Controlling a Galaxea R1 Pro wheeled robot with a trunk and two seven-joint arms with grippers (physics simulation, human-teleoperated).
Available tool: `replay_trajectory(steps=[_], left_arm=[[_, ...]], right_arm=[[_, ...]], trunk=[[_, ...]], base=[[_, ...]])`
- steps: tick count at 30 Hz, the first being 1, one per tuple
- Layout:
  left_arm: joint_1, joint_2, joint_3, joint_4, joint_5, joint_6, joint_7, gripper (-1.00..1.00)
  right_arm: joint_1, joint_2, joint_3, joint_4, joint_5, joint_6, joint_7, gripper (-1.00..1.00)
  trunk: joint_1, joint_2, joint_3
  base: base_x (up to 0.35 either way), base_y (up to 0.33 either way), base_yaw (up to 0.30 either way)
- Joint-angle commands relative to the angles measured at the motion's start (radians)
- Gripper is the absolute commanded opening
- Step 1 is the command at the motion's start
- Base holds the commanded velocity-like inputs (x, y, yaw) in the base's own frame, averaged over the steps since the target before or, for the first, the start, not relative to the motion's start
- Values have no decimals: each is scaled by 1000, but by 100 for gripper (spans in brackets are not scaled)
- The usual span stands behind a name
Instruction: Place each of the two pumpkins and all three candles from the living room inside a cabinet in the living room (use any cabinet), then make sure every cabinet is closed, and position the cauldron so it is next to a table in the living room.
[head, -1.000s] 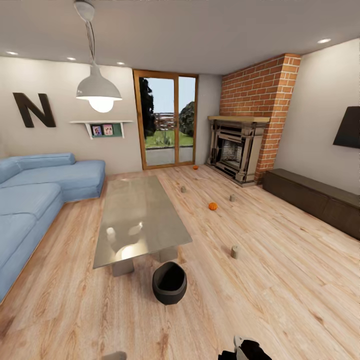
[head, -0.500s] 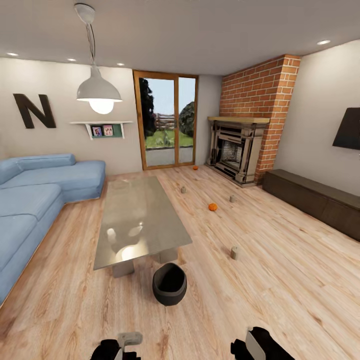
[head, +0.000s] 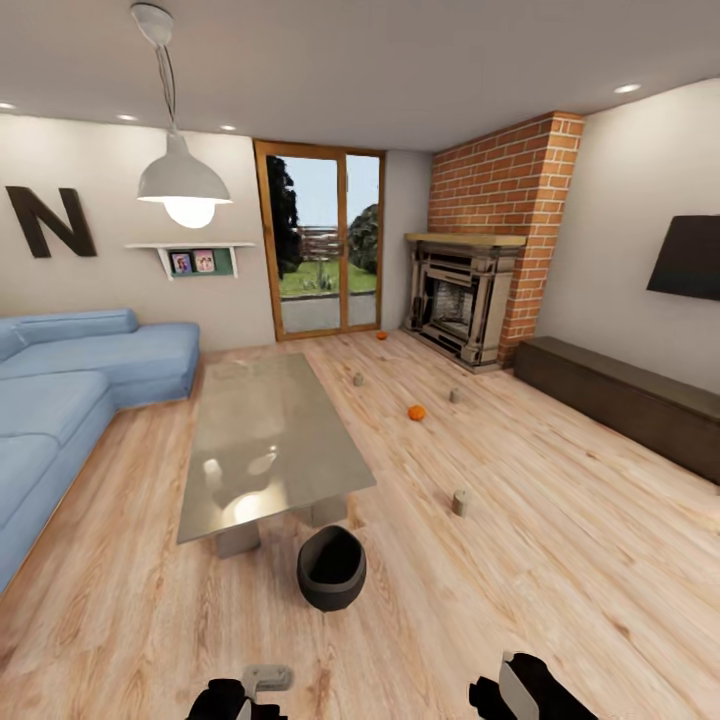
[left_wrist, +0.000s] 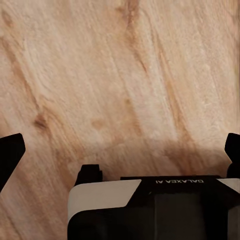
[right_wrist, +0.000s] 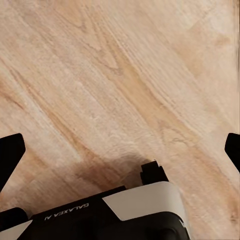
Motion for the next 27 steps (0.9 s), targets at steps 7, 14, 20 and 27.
replay_trajectory(steps=[7,14,20,27], left_arm=[[0,0,0,0,0,0,0,100],[0,0,0,0,0,0,0,100],[0,0,1,0,0,0,0,100],[0,1,0,0,0,-2,-1,100]], right_arm=[[0,-1,-1,-2,-1,-4,0,100],[0,-1,0,-2,-1,-4,0,100],[0,-5,-11,0,-1,-34,0,100],[0,-7,-57,1,-1,-52,0,100]], trunk=[[0,0,0],[0,0,0],[0,0,0],[0,0,0]], base=[[-201,0,-280],[-30,0,-287],[-2,0,-287],[0,0,-287]])
